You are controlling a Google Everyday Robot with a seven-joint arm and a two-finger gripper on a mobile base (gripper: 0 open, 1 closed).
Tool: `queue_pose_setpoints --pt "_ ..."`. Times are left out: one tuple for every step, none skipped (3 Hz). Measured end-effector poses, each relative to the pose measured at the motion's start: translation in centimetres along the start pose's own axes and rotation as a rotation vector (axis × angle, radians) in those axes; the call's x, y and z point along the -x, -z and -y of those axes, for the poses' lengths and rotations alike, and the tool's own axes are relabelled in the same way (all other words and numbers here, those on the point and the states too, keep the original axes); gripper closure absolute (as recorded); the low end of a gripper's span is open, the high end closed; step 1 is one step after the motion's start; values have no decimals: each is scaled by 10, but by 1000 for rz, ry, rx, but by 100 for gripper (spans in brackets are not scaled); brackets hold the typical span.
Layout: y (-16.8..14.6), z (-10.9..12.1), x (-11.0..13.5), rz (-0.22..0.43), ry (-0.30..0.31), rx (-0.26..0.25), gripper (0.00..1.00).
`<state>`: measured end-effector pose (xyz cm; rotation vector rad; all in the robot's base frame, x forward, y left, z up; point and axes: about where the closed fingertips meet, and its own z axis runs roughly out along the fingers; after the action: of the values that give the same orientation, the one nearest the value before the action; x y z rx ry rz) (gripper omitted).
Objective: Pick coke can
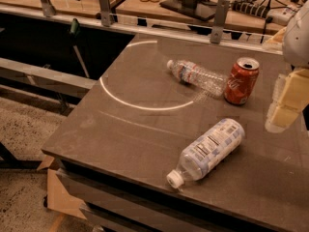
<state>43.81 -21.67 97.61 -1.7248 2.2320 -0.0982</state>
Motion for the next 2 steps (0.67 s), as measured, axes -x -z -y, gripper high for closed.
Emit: queue_pose_setpoints --pt "0 0 0 0 0 0 0" --pt "2 9 -4 80 -56 -25 0"
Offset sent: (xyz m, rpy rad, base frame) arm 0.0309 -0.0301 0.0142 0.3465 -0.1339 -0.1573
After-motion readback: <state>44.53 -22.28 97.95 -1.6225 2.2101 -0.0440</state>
